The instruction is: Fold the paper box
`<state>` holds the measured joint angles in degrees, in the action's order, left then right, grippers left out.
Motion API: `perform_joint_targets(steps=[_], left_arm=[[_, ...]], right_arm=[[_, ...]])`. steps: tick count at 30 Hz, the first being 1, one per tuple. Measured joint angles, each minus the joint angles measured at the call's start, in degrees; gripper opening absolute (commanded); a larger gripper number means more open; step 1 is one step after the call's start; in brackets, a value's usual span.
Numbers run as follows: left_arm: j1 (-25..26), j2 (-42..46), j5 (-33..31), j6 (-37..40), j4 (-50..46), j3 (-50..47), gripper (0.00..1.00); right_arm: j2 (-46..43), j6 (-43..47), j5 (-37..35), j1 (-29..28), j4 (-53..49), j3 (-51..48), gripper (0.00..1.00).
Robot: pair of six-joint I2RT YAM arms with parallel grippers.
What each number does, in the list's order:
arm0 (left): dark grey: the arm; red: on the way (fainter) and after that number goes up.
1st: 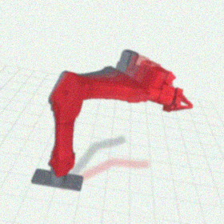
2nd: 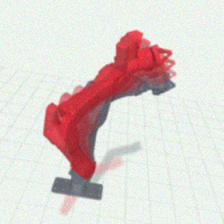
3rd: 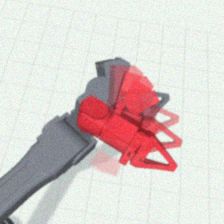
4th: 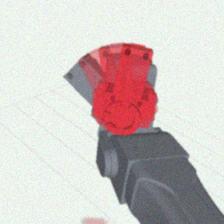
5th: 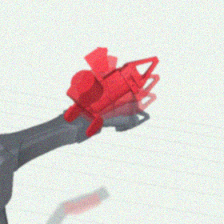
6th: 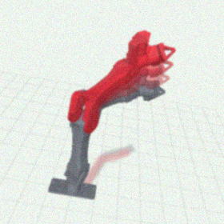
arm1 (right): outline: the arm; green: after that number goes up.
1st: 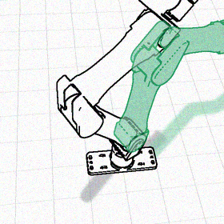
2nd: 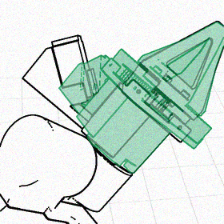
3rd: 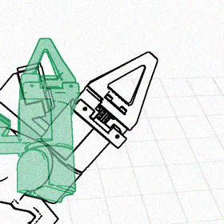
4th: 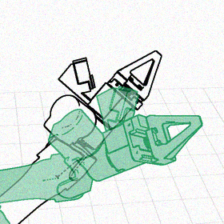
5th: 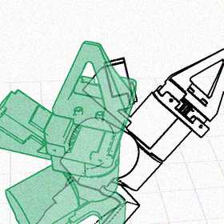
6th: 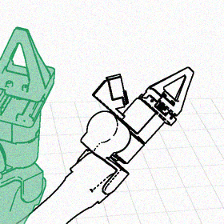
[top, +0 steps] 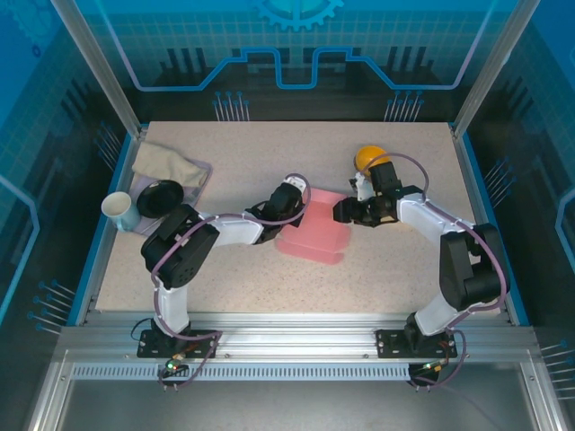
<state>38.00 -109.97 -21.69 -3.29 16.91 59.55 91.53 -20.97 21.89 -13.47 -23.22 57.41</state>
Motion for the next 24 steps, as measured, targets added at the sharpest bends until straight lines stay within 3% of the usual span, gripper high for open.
perform_joint_targets(steps=[6, 15, 24], left_arm=[[0.0, 3.6, 0.6, 1.4, 5.3, -6.9, 0.0], [0.0, 8.7, 4.0, 4.8, 5.2, -12.6, 0.0], [0.0, 9.0, 6.0, 6.9, 4.5, -12.6, 0.0]], right_arm=[[-0.7, -0.7, -2.1, 0.4, -0.3, 1.3, 0.61], [-3.8, -1.1, -2.6, 0.0, -0.7, 1.8, 0.58], [-3.6, -3.1, -2.3, -1.4, 0.8, -1.0, 0.42]])
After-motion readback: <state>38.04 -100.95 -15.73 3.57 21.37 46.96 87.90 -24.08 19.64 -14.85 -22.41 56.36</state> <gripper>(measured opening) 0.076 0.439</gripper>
